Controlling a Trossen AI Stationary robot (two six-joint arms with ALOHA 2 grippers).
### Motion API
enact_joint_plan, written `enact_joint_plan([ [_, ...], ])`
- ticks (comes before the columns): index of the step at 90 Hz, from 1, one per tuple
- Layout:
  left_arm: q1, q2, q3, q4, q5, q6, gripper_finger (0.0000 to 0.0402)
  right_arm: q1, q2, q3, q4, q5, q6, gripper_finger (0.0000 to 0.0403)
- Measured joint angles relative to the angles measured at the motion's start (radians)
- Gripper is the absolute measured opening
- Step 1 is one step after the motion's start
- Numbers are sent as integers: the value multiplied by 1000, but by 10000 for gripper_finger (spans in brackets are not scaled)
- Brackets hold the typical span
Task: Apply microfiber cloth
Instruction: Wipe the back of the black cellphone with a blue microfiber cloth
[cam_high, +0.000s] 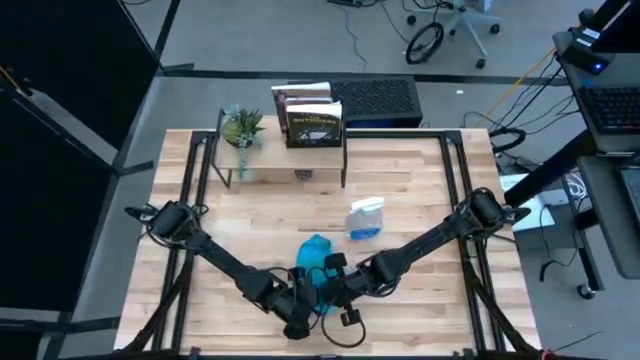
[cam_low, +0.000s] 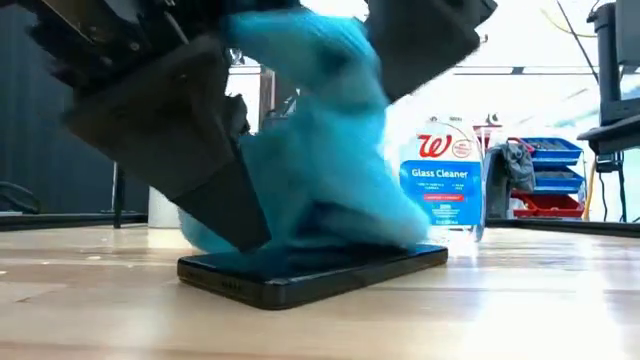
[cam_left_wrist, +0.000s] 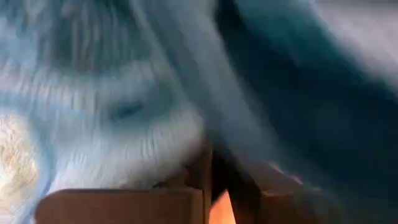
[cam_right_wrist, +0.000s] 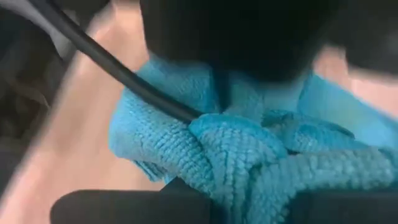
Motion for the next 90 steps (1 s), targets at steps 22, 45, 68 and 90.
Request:
enact_joint_plan([
  [22,-7,3,1,-1,-15,19,5,-18,14,-155,292,12,107,6],
  [45,22,34,6,42,36,47,6,-33,12,-297,391,21,199,6],
  [68,28,55,7,62,42,46,6,-32,7,-346,398,18,195,6],
  [90,29,57,7,52,62,43,6,-31,-38,-346,219,48,120,6],
])
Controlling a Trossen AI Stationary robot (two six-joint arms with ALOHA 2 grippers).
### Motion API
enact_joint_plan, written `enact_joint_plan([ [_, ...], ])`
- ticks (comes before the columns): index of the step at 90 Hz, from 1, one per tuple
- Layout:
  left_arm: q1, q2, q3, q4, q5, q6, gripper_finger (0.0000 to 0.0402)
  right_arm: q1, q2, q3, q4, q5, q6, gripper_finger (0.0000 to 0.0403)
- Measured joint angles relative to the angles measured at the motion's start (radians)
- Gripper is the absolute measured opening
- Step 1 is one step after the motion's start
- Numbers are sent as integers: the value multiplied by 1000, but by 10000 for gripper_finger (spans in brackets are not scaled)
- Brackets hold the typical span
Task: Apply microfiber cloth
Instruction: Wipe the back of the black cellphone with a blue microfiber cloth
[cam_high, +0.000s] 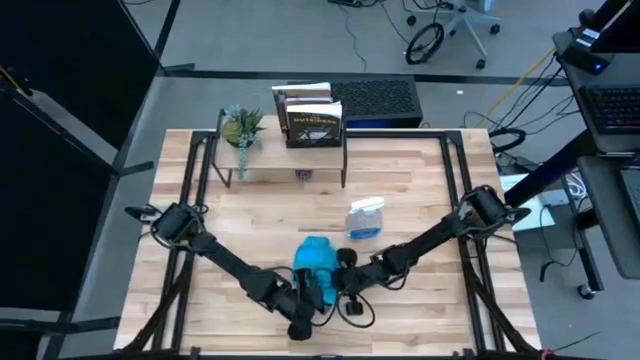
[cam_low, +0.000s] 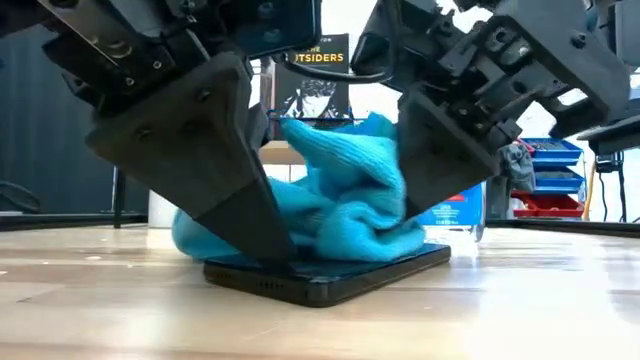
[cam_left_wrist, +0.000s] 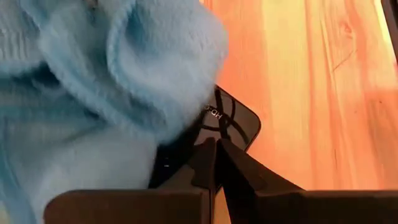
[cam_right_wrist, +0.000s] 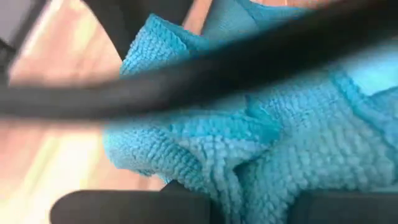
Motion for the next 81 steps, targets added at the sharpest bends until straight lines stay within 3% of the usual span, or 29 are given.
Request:
enact_joint_plan([
  [36,0,1,-2,-4,5,-1,6,-2,-152,-16,-439,126,-8,6],
  [58,-1,-6,11,-17,7,1,6,8,-375,-12,-643,81,143,6],
  [81,-1,-103,13,-99,13,26,6,48,-554,-9,-680,36,265,14],
])
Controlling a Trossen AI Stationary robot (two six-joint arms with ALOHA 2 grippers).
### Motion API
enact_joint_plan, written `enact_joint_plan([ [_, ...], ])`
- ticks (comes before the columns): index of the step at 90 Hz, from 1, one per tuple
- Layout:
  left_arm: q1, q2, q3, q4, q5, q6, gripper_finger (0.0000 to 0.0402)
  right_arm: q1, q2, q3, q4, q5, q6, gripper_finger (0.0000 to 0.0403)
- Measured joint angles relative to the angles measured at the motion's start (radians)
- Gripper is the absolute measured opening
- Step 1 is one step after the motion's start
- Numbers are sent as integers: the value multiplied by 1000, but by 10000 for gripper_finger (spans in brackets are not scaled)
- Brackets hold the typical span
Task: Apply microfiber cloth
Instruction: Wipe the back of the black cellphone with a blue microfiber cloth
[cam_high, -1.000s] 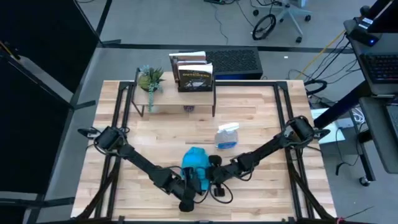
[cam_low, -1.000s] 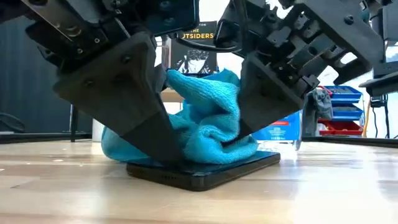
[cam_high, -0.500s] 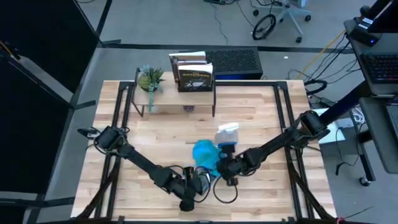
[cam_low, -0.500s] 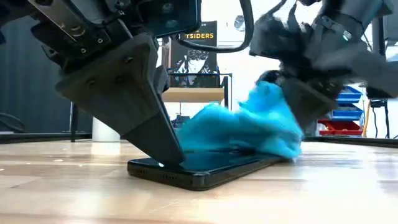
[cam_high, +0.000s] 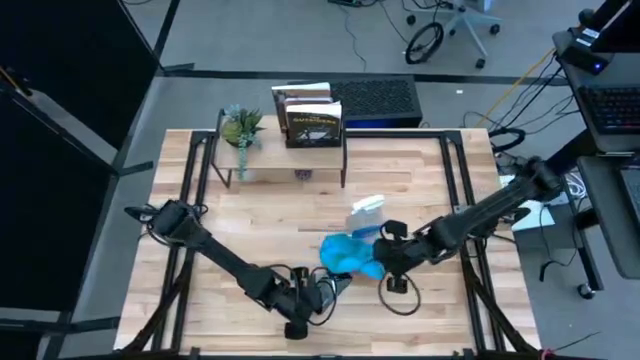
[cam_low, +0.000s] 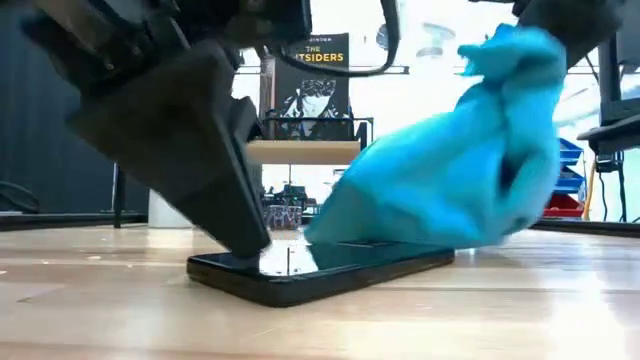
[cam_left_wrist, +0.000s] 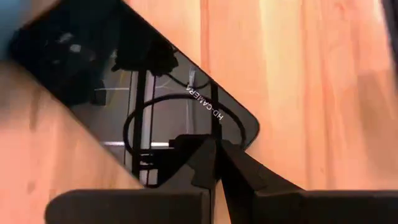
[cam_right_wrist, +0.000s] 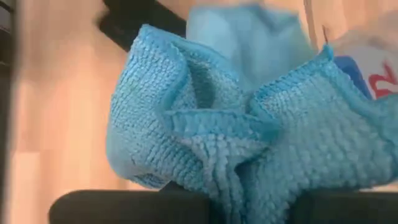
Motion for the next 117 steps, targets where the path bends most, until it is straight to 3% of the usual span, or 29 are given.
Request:
enact_joint_plan([
  [20,0,-96,3,-135,-34,-7,6,27,15,2,20,7,39,52],
  [46,25,-81,-90,-137,17,-46,6,58,131,-108,31,-40,219,159],
  [64,49,-70,-170,32,21,-56,6,87,190,-187,374,-65,279,198],
  [81,58,-48,-186,106,22,-58,6,94,308,-199,635,49,225,203],
  [100,56,-23,-185,170,74,-60,6,74,441,-190,700,102,163,203],
  [117,41,-3,-187,288,128,-60,6,35,487,-193,822,288,76,203],
])
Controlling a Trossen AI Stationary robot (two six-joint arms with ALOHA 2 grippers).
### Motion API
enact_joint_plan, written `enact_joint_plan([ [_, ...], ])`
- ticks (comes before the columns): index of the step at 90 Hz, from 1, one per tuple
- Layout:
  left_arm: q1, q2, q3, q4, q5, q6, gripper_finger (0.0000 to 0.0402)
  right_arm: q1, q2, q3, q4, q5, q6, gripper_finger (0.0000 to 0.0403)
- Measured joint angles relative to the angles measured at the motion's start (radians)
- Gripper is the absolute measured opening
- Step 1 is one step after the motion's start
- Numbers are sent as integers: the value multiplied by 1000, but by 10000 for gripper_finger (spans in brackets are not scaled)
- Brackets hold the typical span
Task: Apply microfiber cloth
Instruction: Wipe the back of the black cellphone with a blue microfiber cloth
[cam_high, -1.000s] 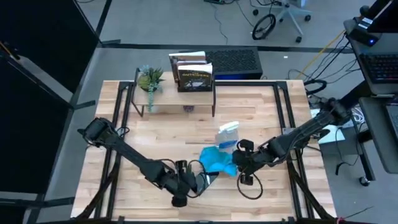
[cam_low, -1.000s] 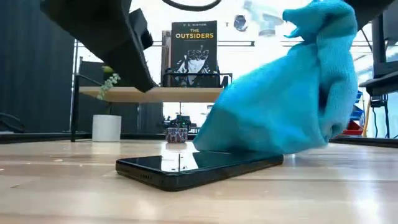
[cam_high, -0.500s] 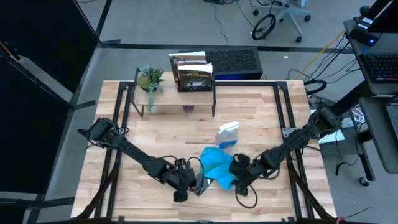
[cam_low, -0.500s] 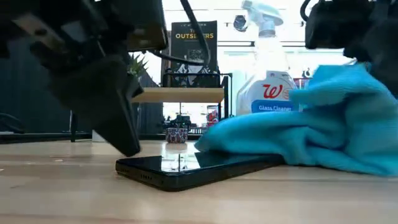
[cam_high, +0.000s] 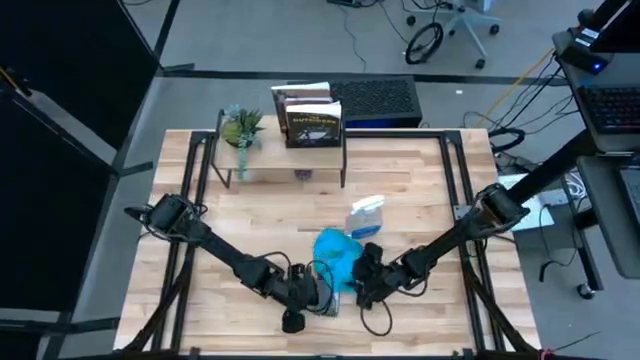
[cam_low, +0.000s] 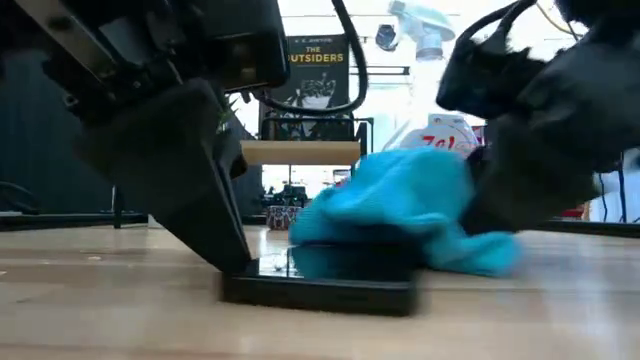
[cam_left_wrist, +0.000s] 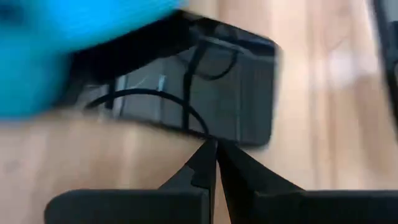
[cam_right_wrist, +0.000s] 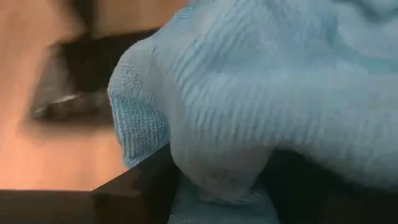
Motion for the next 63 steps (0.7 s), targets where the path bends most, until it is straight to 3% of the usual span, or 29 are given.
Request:
enact_joint_plan([
  [23,0,-2,1,137,-16,0,6,-108,-1,-4,210,8,-216,203],
  [48,-5,-52,18,33,-31,0,6,-120,-219,-3,-5,-304,-173,203],
  [63,-2,-95,28,-79,-93,30,6,-40,-335,-1,0,-321,-198,203],
])
